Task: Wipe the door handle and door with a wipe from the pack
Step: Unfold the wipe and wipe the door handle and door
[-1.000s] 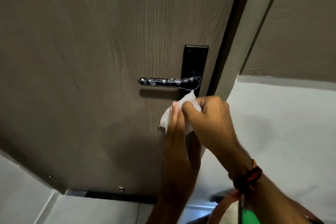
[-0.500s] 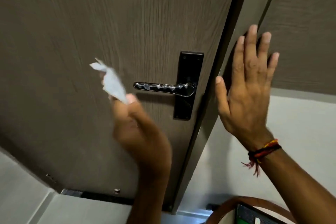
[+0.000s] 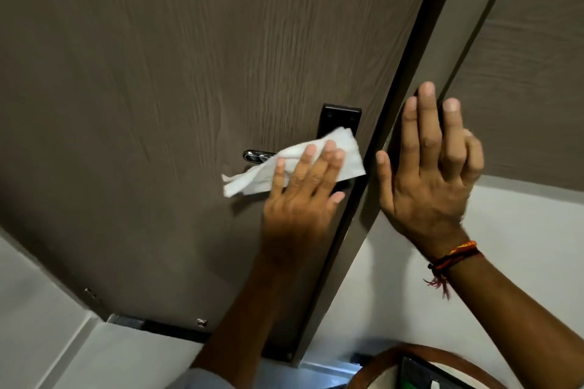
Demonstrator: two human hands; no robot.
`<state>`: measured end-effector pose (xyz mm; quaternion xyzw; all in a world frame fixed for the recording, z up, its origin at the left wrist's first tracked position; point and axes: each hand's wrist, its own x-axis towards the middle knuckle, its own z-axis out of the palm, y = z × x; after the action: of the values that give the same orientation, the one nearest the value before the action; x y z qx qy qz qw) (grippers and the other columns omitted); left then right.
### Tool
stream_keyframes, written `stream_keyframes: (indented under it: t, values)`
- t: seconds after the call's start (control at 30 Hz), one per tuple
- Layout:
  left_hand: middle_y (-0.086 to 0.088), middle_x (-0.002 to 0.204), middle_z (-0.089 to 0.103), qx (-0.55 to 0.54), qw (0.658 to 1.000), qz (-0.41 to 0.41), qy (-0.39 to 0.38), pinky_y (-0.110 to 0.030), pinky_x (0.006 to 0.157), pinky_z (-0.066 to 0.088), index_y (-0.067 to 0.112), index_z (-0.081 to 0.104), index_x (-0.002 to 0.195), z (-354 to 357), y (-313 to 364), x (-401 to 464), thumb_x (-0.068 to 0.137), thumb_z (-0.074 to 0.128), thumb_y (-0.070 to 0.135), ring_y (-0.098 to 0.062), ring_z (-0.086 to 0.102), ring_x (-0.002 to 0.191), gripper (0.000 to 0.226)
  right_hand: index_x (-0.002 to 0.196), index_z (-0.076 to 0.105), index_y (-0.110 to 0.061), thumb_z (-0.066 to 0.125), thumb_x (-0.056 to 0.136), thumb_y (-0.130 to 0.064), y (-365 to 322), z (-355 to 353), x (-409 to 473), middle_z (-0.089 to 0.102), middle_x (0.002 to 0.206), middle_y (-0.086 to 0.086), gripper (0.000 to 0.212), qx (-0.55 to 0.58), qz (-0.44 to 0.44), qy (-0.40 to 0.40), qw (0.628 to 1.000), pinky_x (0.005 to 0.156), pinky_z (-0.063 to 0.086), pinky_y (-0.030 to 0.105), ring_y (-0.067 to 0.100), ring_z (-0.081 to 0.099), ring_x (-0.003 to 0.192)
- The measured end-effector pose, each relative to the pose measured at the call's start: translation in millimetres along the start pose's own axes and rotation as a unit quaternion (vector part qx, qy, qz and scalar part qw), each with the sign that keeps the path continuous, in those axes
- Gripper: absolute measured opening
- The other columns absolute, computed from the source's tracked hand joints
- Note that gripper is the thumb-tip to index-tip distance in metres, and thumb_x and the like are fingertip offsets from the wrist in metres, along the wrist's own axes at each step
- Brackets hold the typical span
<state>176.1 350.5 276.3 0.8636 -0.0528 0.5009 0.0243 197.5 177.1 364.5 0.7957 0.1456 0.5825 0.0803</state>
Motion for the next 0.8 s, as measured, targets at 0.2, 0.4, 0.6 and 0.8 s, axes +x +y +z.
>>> stream_keyframes:
  t: [0.2, 0.4, 0.6, 0.8]
  values:
    - [-0.011, 0.171, 0.009, -0.059, 0.989, -0.134, 0.020, -0.052, 0.131, 0.012, 0.008, 0.014, 0.162, 5, 4, 9, 0.102, 0.042, 0.060, -0.030, 0.008, 0.161, 0.084, 0.159, 0.019, -0.002, 0.038, 0.103, -0.047, 31, -7, 78, 0.029, 0.164, 0.027, 0.074, 0.028, 0.027, 0.069, 0.997, 0.128, 0.015, 0.057, 0.043, 0.026, 0.152]
    - [-0.018, 0.170, 0.019, -0.033, 0.988, -0.147, 0.020, -0.048, 0.132, 0.011, 0.005, 0.013, 0.161, 3, -35, 4, 0.099, 0.038, 0.067, -0.026, 0.002, 0.161, 0.091, 0.159, 0.017, -0.002, 0.032, 0.104, -0.047, 28, 1, 80, 0.031, 0.163, 0.028, 0.072, 0.022, 0.050, 0.062, 0.997, 0.123, 0.023, 0.068, 0.045, 0.028, 0.152]
    - [-0.016, 0.171, 0.001, -0.074, 0.995, -0.062, 0.013, -0.049, 0.131, 0.012, 0.002, 0.010, 0.160, 2, -2, 7, 0.093, 0.042, 0.073, -0.032, 0.003, 0.161, 0.102, 0.161, 0.010, -0.005, 0.032, 0.105, -0.048, 27, 11, 76, 0.027, 0.165, 0.026, 0.073, 0.032, 0.066, 0.047, 0.996, 0.119, 0.027, 0.071, 0.043, 0.025, 0.154]
    - [-0.025, 0.168, 0.000, -0.134, 0.975, -0.177, 0.023, -0.052, 0.131, 0.014, -0.003, 0.007, 0.158, -7, 1, 4, 0.091, 0.040, 0.073, -0.039, 0.001, 0.160, 0.106, 0.164, 0.001, -0.016, 0.031, 0.103, -0.055, 35, 31, 69, 0.012, 0.173, 0.014, 0.079, 0.058, 0.069, -0.010, 0.996, 0.123, 0.029, 0.060, 0.031, 0.013, 0.160]
